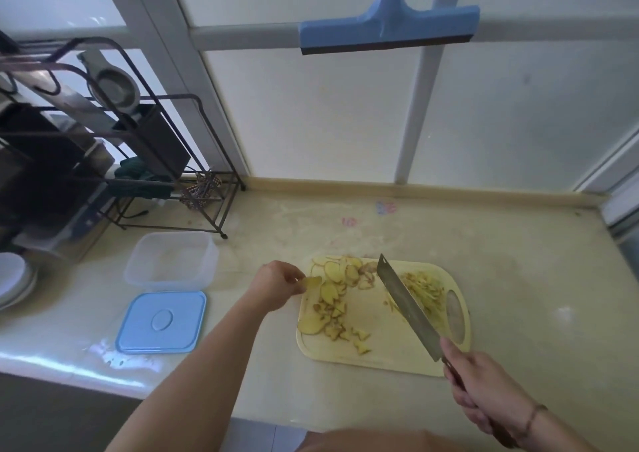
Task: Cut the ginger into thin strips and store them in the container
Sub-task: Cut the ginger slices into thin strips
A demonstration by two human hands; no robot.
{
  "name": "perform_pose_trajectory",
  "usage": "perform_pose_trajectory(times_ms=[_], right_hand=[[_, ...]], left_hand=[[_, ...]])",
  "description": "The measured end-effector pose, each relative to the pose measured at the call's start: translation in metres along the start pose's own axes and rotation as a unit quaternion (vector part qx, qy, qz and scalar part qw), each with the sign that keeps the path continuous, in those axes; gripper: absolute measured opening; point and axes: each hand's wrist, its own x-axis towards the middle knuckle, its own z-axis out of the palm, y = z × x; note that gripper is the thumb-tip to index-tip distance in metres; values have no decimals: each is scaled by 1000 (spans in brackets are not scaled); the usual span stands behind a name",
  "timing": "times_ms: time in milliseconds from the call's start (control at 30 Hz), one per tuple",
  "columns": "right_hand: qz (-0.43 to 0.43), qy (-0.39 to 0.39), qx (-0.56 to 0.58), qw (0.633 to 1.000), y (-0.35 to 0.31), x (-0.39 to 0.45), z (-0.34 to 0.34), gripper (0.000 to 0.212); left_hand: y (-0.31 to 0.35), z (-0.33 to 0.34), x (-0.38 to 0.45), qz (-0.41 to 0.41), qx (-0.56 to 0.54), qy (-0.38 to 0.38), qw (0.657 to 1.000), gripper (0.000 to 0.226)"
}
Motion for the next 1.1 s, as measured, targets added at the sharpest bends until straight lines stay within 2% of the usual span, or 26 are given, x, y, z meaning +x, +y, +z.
perform_pose_trajectory(times_ms=[133,300,467,600,700,733,833,900,967,1033,1100], right_hand=[[-4,2,-3,1000,0,2,3,58],[-7,4,-5,1000,1,3,3,57],[1,11,5,1000,2,5,2,58],[2,6,16,1000,3,7,4,58],[0,-2,18,1000,3,7,8,59],[-2,-4,17,1000,3,8,9,59],[-5,-10,10,1000,2,8,12,59],[-4,-11,11,1000,3,7,13,59],[-3,-9,16,1000,3,7,12,58],[-4,-5,19,1000,4,6,12,59],[-5,-2,22,1000,5,6,11,59]], left_hand=[[25,11,15,103,125,-71,984,24],[32,26,31,236,345,-48,907,38],[18,34,33,337,423,-8,841,36],[2,41,26,378,428,25,821,50],[-9,47,20,410,435,47,801,52],[-11,48,18,406,431,48,804,52],[-4,46,14,343,402,26,848,47],[5,38,13,313,400,13,861,35],[12,32,9,276,367,3,888,25],[17,32,4,221,267,1,938,23],[26,39,-6,145,102,-36,983,28]])
